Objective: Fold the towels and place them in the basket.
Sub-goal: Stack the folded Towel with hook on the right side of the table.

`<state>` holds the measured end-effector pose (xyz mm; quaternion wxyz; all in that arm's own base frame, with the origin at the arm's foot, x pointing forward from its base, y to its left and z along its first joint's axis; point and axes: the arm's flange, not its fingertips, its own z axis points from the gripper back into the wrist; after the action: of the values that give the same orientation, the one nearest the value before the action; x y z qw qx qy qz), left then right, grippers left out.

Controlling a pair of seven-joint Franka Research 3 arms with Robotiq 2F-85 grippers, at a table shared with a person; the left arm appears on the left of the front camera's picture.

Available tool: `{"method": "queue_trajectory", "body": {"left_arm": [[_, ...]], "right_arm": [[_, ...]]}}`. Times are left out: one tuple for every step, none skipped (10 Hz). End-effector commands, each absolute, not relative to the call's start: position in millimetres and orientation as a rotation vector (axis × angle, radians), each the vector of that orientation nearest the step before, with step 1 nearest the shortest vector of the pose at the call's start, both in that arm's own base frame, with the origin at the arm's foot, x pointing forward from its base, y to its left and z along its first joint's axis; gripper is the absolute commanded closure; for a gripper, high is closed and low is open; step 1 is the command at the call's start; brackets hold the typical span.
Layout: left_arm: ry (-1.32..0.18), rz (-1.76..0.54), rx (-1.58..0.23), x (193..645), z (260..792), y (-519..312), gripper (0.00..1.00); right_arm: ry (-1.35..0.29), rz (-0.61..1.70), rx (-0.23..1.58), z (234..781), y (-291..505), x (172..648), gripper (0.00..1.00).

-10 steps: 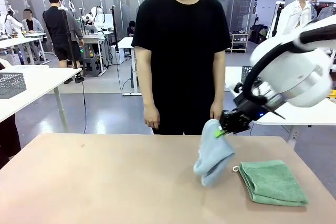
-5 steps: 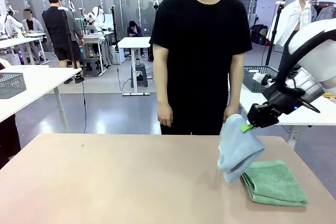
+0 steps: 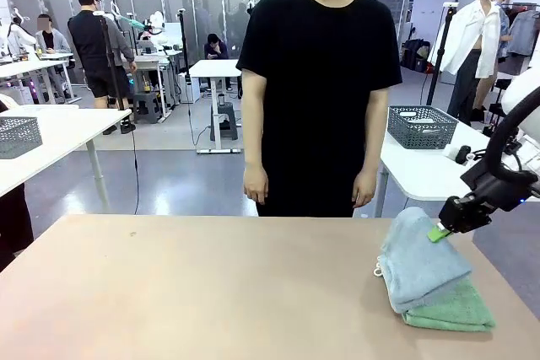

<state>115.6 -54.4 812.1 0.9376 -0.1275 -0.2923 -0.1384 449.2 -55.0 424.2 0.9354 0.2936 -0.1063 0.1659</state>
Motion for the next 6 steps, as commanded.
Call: {"method": "queue_trajectory", "body": {"left_arm": [[-0.611, -0.283, -0.261, 107, 815, -55, 0.00], [-0.611, -0.283, -0.261, 107, 815, -55, 0.00], [-0.611, -0.283, -0.261, 107, 815, -55, 0.00], [-0.611, -0.283, -0.261, 107, 815, -55, 0.00], [-0.611, -0.283, -0.261, 107, 815, -55, 0.00], [-0.611, -0.283, -0.261, 107, 815, -55, 0.00]], "right_arm": [[-0.177, 0.348, 0.552, 414, -66, 448, 0.95], [-0.085, 0.271, 0.354, 395, -88, 442, 0.88], [-0.081, 0.270, 0.351, 394, -88, 442, 0.84], [-0.057, 0.262, 0.295, 389, -89, 442, 0.62], [-0.035, 0.240, 0.237, 382, -91, 444, 0.50], [-0.024, 0.224, 0.206, 377, -90, 445, 0.25]]}}
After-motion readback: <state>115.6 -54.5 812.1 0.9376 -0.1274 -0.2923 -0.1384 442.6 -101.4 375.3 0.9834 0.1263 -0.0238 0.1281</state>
